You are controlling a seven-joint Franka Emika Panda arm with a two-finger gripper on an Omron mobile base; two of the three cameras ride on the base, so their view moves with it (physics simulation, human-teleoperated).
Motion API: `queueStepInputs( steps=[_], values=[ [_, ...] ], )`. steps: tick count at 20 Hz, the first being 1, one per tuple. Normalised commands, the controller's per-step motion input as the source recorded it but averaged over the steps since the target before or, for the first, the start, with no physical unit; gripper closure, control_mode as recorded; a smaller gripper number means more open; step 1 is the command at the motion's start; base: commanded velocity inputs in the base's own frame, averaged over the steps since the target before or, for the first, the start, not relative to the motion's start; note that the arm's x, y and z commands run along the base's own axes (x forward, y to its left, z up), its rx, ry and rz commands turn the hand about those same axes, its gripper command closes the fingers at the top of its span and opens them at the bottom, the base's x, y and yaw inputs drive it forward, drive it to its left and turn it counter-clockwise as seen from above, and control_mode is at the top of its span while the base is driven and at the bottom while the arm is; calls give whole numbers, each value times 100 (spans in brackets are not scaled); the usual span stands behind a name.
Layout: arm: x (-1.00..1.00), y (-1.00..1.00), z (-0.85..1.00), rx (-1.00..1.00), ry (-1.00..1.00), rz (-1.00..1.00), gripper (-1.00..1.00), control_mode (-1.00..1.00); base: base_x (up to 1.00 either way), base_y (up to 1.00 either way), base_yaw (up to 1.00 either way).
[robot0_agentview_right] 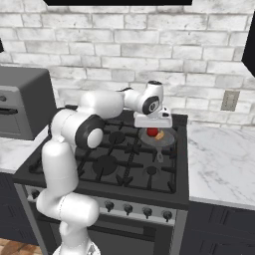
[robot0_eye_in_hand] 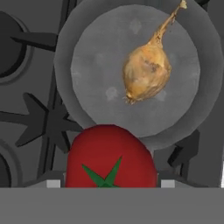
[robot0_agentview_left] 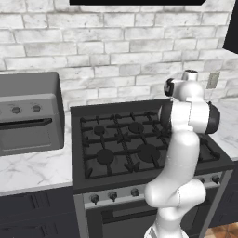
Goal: Place the pan on the rear right burner on the stove. Then place the tomato and the onion in the pan and turn on the rear right burner.
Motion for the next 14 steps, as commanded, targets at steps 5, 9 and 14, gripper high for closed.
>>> queueStepInputs(
  steps=[5, 9, 14],
  values=[
    [46, 3, -16, 0, 0, 1, 100, -100, 0, 0, 0],
    [35, 0, -11, 0, 0, 0, 100, -100, 0, 0, 0],
    [15, 0, -13, 0, 0, 0, 100, -100, 0, 0, 0]
  ],
)
